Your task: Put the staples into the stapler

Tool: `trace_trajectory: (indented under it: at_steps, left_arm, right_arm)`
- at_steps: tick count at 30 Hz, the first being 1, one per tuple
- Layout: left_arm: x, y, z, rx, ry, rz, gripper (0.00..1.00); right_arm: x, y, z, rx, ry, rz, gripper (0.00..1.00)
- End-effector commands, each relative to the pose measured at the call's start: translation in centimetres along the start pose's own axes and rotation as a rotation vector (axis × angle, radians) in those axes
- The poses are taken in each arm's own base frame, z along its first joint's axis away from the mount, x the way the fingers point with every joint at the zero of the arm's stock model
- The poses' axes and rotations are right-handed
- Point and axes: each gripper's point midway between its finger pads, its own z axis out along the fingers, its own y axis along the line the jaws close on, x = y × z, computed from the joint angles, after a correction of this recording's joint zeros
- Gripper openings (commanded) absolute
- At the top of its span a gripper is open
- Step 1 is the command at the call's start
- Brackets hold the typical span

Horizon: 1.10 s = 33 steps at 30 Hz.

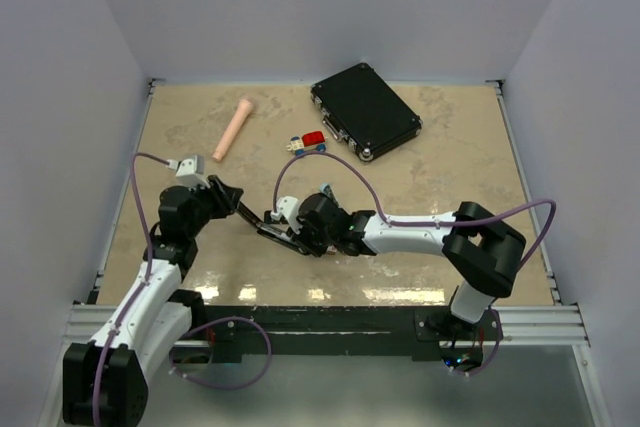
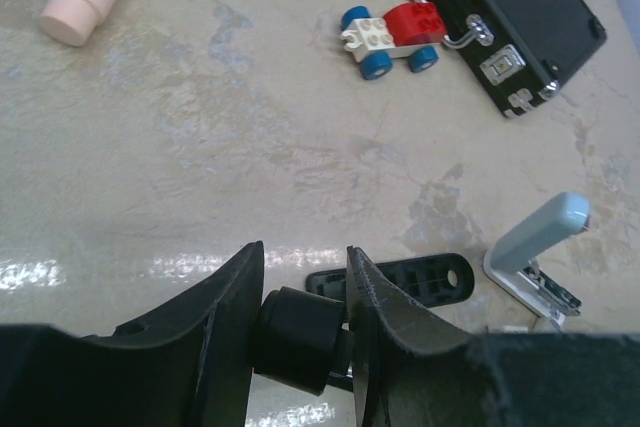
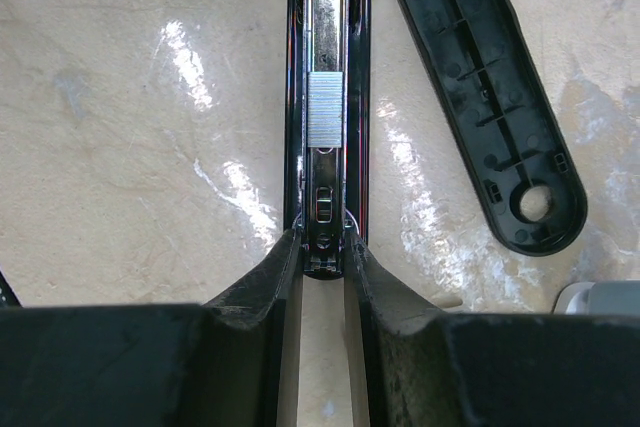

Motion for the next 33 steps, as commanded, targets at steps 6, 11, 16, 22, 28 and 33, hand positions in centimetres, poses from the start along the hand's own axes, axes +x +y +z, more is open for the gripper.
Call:
trace_trajectory:
  at_steps: [6,11,16,22,28,33]
  left_arm:
    - [1.4,-9.3,-2.8,0.384,0.023,0.116,0.37]
    - [2.8,-10.1,-3.1,0.43,0.066,0.078,0.41]
    - [2.8,-11.5,-3.1,0.498,0.079,0.012,0.45]
    - [2.9,-13.0,-3.0,0.564,0.106,-0.023,0.47]
    - [3.1,-13.9,-2.9,0.596,0.132,-0.004,0.47]
    - [3.7,-14.7,-2.7,0.603,0.166,0.044,0.51]
  right_arm:
    - [-6.1,-0.7,0.5,0.034,-0.243,0.027,0.0]
    - [-6.6,-0.8,0.9,0.038,-0.268,0.04,0.02]
    - [-7.0,-0.7,1.5,0.032,-0.275,0.047,0.03]
    - [-7.6,-0.5,1.5,0.024,-0.29,0.075,0.03]
    - [-8.5,-0.5,1.2,0.021,-0.308,0.093,0.06]
    - [-9.6,-0.5,1.1,0.013,-0.318,0.104,0.1]
